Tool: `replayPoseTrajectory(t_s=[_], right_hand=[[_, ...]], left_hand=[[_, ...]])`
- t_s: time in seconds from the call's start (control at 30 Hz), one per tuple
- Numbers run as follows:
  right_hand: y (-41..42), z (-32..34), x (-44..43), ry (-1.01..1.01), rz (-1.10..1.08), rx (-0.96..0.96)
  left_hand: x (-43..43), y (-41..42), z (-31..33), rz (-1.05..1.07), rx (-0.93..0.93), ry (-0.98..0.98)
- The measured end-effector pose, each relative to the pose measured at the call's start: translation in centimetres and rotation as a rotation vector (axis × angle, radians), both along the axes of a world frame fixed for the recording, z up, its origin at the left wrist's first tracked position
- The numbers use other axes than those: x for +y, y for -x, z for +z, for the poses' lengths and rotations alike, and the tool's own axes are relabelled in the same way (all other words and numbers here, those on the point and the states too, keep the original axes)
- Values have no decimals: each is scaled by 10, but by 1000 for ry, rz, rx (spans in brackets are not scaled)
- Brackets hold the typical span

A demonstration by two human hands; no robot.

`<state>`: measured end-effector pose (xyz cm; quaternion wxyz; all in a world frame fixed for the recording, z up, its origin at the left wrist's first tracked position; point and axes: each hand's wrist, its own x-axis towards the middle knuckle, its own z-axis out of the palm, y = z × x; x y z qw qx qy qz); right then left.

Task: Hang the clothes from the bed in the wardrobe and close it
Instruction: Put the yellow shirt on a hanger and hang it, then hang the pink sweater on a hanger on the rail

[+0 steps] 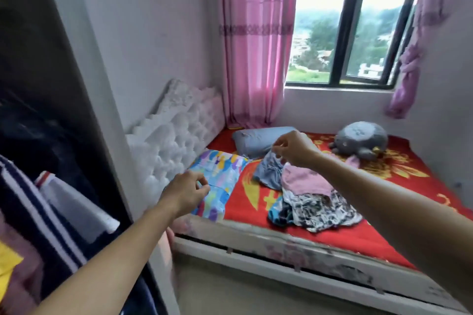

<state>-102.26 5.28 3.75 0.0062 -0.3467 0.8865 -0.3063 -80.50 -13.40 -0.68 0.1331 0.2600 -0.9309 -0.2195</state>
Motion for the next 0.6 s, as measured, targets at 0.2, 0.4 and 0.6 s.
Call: replayPoseTrajectory(t_s=[0.2,0.4,0.6], right_hand=[[98,-50,116,-5,-218,-149],[178,-109,162,-131,-333,-308],[266,-159,160,-223,-438,-430]], left_hand=[[43,100,-50,-146,-160,-48],[43,212,-94,-272,-262,-59],[17,333,-141,-354,-362,-95]])
